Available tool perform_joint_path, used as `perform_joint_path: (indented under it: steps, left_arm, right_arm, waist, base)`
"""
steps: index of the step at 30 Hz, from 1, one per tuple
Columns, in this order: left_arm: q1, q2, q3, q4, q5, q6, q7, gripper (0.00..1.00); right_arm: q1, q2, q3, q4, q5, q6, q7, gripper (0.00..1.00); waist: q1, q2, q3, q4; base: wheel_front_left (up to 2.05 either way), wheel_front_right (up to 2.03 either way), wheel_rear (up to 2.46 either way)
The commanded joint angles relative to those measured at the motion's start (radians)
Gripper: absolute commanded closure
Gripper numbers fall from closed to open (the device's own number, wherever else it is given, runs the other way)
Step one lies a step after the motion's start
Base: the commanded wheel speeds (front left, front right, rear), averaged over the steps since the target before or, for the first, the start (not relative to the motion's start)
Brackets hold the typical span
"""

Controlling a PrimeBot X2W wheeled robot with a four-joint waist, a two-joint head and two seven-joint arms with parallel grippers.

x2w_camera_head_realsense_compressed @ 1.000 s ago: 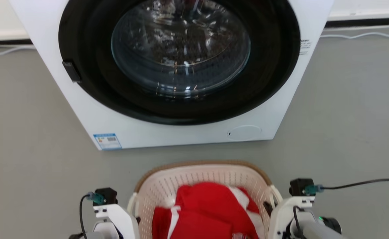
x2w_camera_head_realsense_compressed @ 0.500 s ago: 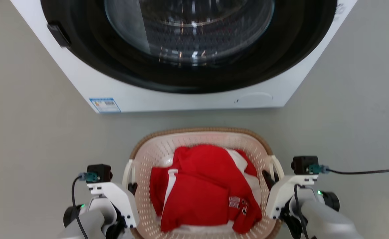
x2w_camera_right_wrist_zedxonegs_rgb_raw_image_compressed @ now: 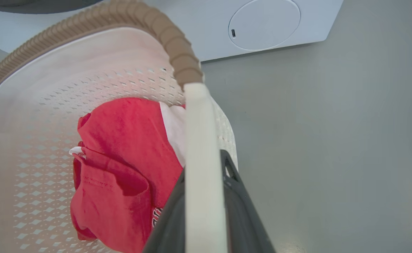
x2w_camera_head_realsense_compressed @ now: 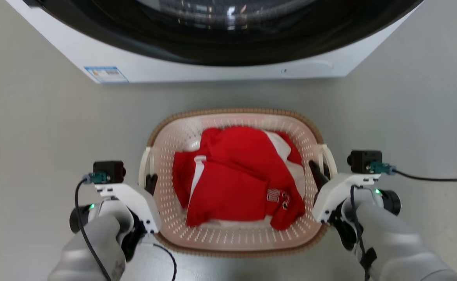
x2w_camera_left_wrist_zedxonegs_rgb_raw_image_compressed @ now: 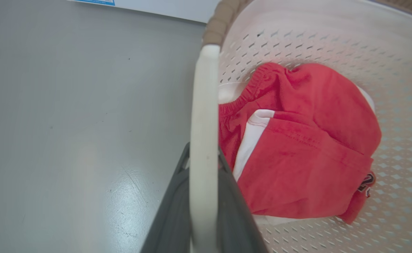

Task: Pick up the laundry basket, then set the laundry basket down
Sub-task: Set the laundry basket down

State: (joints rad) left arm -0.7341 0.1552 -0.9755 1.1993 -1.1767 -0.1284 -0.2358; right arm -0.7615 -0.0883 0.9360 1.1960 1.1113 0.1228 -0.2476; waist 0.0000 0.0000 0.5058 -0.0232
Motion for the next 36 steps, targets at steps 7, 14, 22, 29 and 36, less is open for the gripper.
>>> perform_joint_path:
  steps: [7,14,22,29,36]
  left_arm:
    - [-0.102,0.044,0.085,0.003,0.037,0.002,-0.025,1.0]
    - [-0.13,0.034,0.149,-0.012,0.107,0.003,-0.026,1.0]
    - [-0.15,0.029,0.223,-0.03,0.184,0.01,-0.026,1.0]
    - [-0.152,0.024,0.281,-0.047,0.242,0.014,-0.026,1.0]
    - [-0.154,0.015,0.35,-0.074,0.316,0.021,-0.026,1.0]
  right_arm:
    - [-0.02,-0.023,-0.062,-0.063,-0.048,0.008,-0.014,1.0]
    - [-0.032,-0.019,-0.156,-0.095,-0.148,0.008,-0.014,1.0]
    - [-0.042,-0.001,-0.231,-0.104,-0.231,0.008,-0.014,1.0]
    - [-0.047,0.008,-0.274,-0.109,-0.28,0.008,-0.014,1.0]
    - [-0.057,0.014,-0.319,-0.121,-0.331,0.008,-0.014,1.0]
  waist:
    - [0.0,0.0,0.116,0.005]
    - [0.0,0.0,0.197,0.012]
    - [0.0,0.0,0.26,0.011]
    - [0.0,0.0,0.288,0.013]
    - [0.0,0.0,0.318,0.018]
  base:
    - [0.0,0.0,0.0]
    - [0.0,0.0,0.0]
    - [0.0,0.0,0.0]
    - [0.0,0.0,0.0]
    - [0.0,0.0,0.0]
